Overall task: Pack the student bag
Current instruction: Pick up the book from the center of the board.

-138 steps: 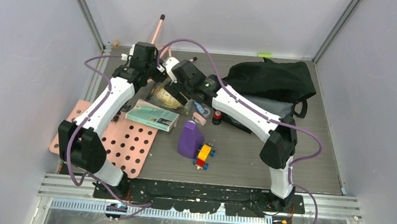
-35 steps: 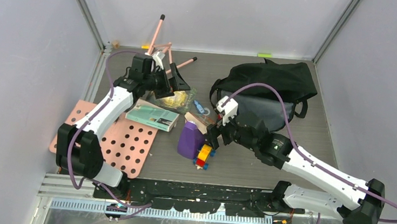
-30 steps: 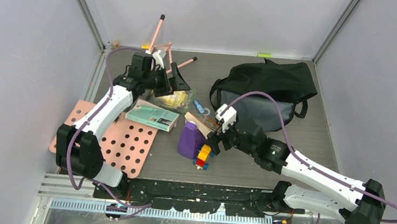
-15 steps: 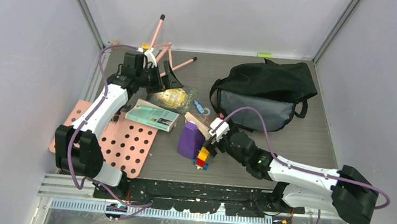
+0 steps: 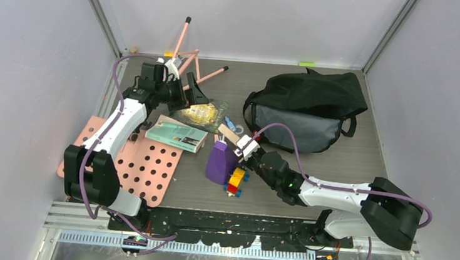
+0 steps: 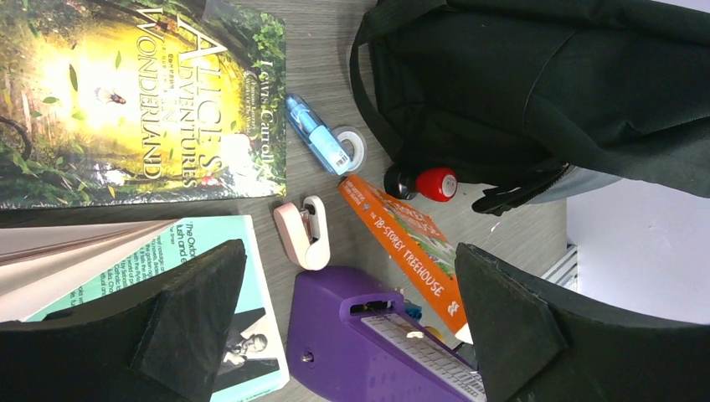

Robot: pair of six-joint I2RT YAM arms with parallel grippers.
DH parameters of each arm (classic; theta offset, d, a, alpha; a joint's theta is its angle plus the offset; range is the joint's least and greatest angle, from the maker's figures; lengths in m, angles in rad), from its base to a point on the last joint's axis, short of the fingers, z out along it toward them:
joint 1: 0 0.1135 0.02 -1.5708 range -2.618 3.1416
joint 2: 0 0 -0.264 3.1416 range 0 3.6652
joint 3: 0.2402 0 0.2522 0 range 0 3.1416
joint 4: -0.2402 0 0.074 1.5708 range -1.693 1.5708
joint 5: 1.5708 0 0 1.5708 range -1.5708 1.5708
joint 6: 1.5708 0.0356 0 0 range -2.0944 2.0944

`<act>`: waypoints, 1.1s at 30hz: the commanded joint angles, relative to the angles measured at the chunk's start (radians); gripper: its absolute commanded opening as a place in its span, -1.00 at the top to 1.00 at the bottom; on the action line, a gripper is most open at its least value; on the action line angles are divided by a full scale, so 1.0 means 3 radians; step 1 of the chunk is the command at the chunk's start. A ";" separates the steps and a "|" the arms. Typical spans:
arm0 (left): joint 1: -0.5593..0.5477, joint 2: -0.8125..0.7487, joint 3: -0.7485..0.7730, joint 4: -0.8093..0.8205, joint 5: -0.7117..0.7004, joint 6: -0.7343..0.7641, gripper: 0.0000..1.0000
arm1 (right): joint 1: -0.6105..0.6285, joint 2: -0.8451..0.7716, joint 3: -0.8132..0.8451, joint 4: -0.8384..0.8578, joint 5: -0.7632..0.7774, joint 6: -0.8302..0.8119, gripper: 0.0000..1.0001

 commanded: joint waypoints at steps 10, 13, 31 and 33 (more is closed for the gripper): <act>-0.0129 -0.0360 -0.0088 0.0341 0.0114 0.0322 -0.95 | 0.0014 -0.1275 0.0811 -0.1841 -0.0017 0.0703 0.99; -0.0309 -0.0478 -0.0074 0.0379 -0.0018 0.0537 -0.94 | 0.0014 -0.1432 0.1232 -0.2410 0.0086 0.0743 0.99; -0.1800 -0.0150 0.0451 0.0576 -0.0250 0.2062 -0.94 | 0.0013 -0.1771 0.2421 -0.4623 0.1470 0.0123 0.99; -0.1937 0.0011 0.0593 0.0576 -0.0243 0.2290 -0.96 | 0.0013 -0.1788 0.2414 -0.4502 0.1653 -0.0134 0.99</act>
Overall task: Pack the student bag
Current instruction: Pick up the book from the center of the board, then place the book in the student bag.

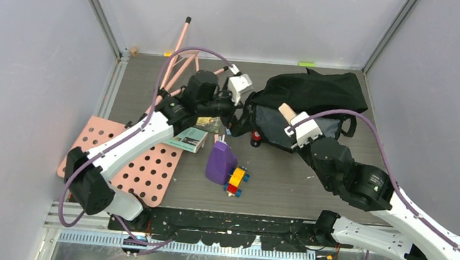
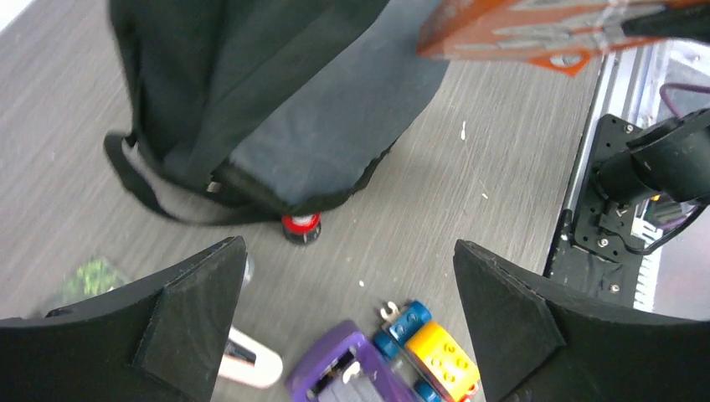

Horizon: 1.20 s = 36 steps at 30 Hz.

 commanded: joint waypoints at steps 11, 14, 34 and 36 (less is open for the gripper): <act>-0.0716 0.1070 0.1058 0.0117 -0.0322 0.1651 -0.99 | -0.0028 -0.0158 0.0244 0.1166 0.0388 -0.1717 0.99; -0.0725 0.1248 0.1208 0.0093 -0.0354 0.1819 -0.99 | -0.0076 -0.0148 0.0310 0.1208 0.0240 -0.1763 0.99; -0.0753 0.1909 0.1705 0.0027 -0.0416 0.2274 -0.99 | -0.2025 0.0629 0.0337 0.1469 -0.1865 -0.1194 0.99; -0.0748 0.1967 0.1792 -0.0033 -0.0486 0.2365 -0.99 | -0.2084 0.0700 0.0384 0.1452 -0.1944 -0.1169 0.99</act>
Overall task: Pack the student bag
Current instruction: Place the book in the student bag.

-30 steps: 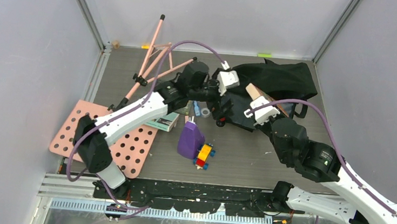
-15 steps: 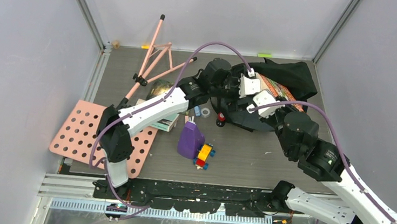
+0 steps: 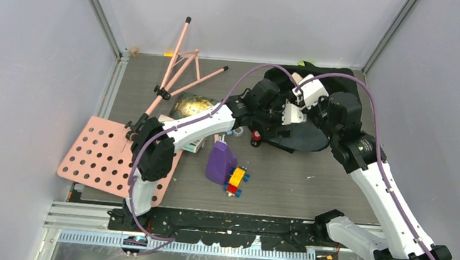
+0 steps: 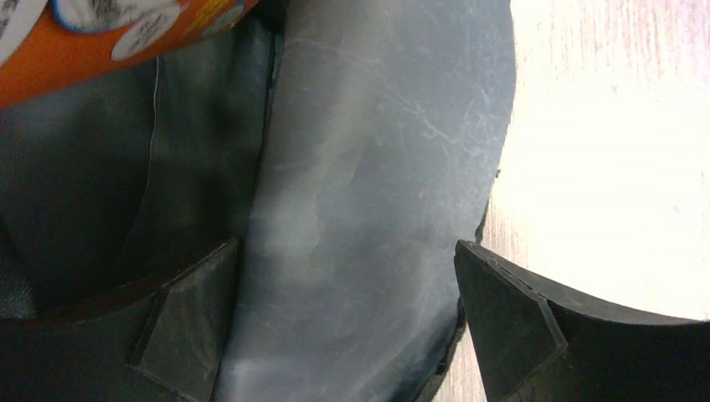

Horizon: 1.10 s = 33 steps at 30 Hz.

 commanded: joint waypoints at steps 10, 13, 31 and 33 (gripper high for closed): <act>0.0045 0.0068 0.0487 0.0070 0.0011 0.0294 -0.99 | -0.0204 0.0070 0.0304 0.0318 -0.0520 0.0174 0.99; 0.0095 0.0171 0.0606 -0.0048 0.0063 0.0240 -0.99 | -0.0219 0.0035 0.0286 0.0300 -0.0529 0.0179 0.99; -0.0039 -0.0299 -0.0480 0.0641 -0.0120 -0.0348 0.97 | -0.0712 0.0265 0.0448 0.0217 -0.1569 -0.0041 0.99; -0.0072 -0.0361 -0.0582 0.0720 -0.0144 -0.0374 1.00 | -0.0779 0.0332 0.0503 0.0197 -0.1723 -0.0059 0.99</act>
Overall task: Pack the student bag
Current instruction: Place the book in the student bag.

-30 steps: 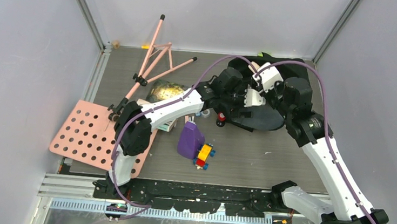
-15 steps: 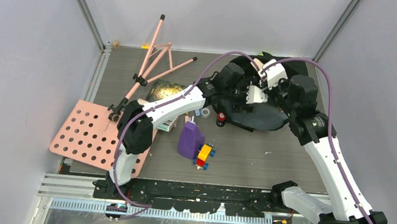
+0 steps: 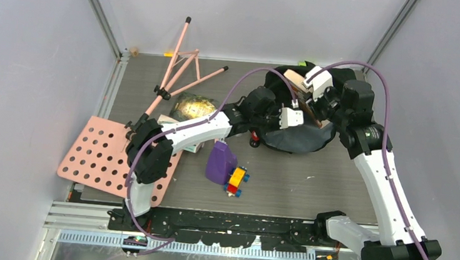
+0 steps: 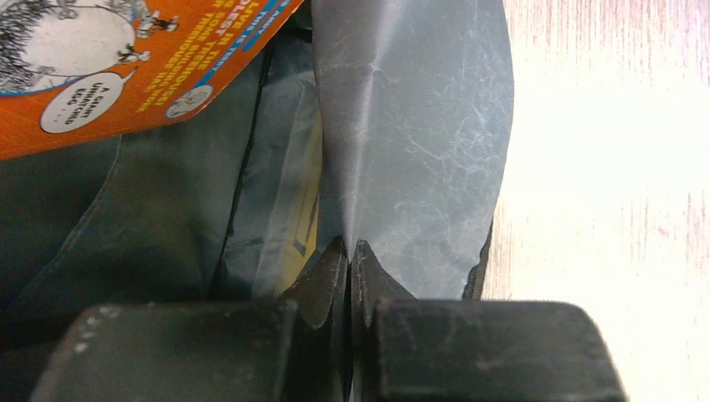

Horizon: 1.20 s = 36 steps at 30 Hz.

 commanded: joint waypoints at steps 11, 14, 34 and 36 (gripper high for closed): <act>-0.0097 -0.0416 -0.0294 0.0151 0.0001 -0.0129 1.00 | -0.0407 0.0529 0.0595 0.0331 -0.1020 -0.0148 0.99; -0.0097 -0.0399 -0.0274 0.0143 -0.0022 -0.0162 1.00 | -0.0463 0.0642 0.0585 0.0433 -0.1045 -0.0141 0.99; -0.0097 -0.0290 0.0026 0.0224 -0.0209 -0.0817 1.00 | -0.0631 -0.0009 -0.0434 0.1323 -0.0365 0.0696 -0.20; -0.0097 -0.0288 0.0035 0.0224 -0.0222 -0.0859 1.00 | -0.0627 -0.0061 -0.0431 0.1306 -0.0323 0.0769 -0.29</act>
